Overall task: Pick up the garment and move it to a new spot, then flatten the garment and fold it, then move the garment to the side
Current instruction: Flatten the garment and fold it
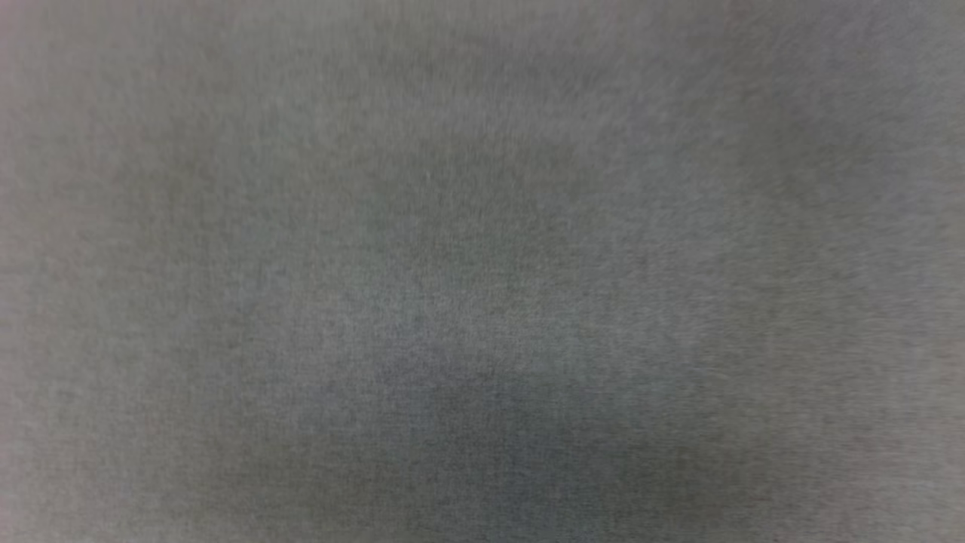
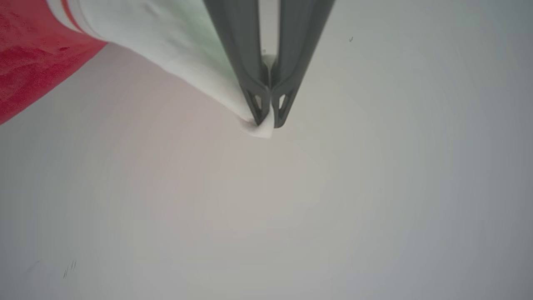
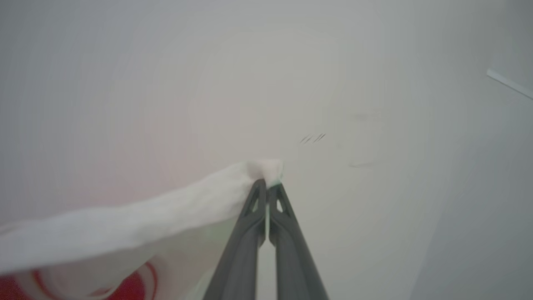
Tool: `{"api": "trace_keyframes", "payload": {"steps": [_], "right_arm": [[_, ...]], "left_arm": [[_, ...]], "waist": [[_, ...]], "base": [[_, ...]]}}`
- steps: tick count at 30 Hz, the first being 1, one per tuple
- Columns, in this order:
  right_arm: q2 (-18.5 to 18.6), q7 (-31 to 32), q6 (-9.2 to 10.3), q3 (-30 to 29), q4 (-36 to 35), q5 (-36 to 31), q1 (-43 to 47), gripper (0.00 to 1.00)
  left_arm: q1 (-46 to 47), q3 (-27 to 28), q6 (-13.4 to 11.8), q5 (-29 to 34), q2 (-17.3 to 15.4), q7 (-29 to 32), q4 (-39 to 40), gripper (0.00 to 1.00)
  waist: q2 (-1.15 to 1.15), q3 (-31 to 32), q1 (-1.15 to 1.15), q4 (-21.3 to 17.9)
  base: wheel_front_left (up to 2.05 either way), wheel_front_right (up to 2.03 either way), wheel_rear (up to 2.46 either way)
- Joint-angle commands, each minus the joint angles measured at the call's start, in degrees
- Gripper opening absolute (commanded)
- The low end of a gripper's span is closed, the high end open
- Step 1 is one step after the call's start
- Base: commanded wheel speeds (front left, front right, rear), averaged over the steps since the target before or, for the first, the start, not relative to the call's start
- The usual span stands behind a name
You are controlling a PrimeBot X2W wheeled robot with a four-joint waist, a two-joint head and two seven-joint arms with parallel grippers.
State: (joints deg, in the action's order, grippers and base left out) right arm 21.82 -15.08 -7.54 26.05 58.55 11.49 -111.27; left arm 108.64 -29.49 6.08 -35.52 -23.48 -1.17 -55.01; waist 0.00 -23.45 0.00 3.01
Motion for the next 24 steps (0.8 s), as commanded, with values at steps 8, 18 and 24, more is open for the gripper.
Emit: {"api": "trace_keyframes", "payload": {"steps": [8,18,24], "right_arm": [[-3.8,0.0,0.11,-17.0,-13.6,-21.4,16.2,0.0],[-6.5,-0.1,0.11,-20.5,-5.8,-23.3,26.9,0.0],[-7.7,1.7,0.11,-16.6,4.2,-18.3,30.3,0.0]], "left_arm": [[-3.6,-0.7,1.2,-2.3,3.0,-8.9,-4.3,0.0],[-12.0,-5.8,1.3,-4.9,4.6,-3.8,-9.9,0.0],[-19.4,-11.8,1.3,-7.4,3.8,3.7,-8.0,0.0]], "waist": [[0.0,-12.2,0.0,5.3],[0.0,-6.6,0.0,5.5],[0.0,-1.3,0.0,4.9]], "base": [[0.0,0.0,0.0],[0.0,0.0,0.0],[0.0,0.0,0.0]]}}
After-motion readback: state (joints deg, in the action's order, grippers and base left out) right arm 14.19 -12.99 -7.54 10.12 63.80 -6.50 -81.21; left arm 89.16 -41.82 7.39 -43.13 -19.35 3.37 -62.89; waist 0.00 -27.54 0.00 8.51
